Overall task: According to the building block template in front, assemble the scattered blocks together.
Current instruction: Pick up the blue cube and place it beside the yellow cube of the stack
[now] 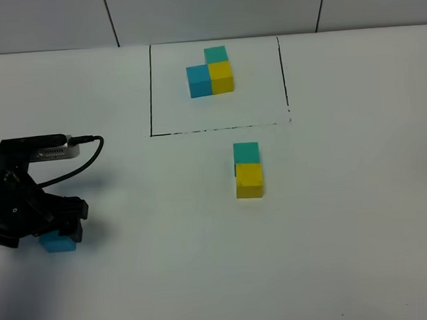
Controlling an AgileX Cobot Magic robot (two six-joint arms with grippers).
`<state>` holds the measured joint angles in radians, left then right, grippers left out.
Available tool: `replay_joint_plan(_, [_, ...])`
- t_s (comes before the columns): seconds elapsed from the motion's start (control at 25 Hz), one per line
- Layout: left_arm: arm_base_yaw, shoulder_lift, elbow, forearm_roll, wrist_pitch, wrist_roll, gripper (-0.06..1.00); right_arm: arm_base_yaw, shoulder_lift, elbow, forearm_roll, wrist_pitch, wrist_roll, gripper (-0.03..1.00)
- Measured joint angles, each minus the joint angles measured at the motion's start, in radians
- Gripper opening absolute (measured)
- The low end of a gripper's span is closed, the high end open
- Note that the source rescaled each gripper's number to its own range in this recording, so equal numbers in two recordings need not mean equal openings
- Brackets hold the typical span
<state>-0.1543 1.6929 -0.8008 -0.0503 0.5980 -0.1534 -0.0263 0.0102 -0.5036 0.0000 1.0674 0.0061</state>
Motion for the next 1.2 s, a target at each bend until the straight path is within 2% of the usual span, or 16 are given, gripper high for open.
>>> replay_joint_plan(0.28, [0.0,0.071,0.004,-0.021,-0.077,-0.001,0.97,0.0,0.0,0.0,0.0,0.0,0.001,0.82])
replay_joint_plan(0.44, [0.0,0.11,0.004,-0.027,-0.098,-0.001,0.87,0.0,0.0,0.0,0.0,0.0,0.001,0.81])
replay_joint_plan(0.56, [0.0,0.12,0.003,-0.014,-0.096,-0.002,0.65,0.0,0.0,0.0,0.0,0.0,0.001,0.8])
replay_joint_plan(0.64, [0.0,0.121,-0.001,-0.008,-0.088,-0.002,0.4,0.0,0.0,0.0,0.0,0.0,0.001,0.79])
replay_joint_plan(0.72, [0.0,0.124,-0.011,-0.03,-0.065,-0.001,0.07,0.0,0.0,0.0,0.0,0.0,0.001,0.78])
replay_joint_plan(0.76, [0.0,0.125,-0.017,-0.043,-0.052,0.002,0.0,0.0,0.0,0.0,0.0,0.0,0.001,0.78])
replay_joint_plan(0.84, [-0.003,0.126,-0.034,-0.066,-0.007,0.027,0.0,0.0,0.0,0.0,0.0,0.0,0.001,0.77])
replay_joint_plan(1.0, [-0.044,0.126,-0.111,-0.04,0.093,0.168,0.0,0.0,0.0,0.0,0.0,0.0,0.001,0.74])
replay_joint_plan(1.12, [-0.103,0.126,-0.195,0.05,0.132,0.375,0.0,0.0,0.0,0.0,0.0,0.0,0.001,0.74])
replay_joint_plan(1.2, [-0.155,0.132,-0.256,0.12,0.143,0.55,0.0,0.0,0.0,0.0,0.0,0.0,0.001,0.73])
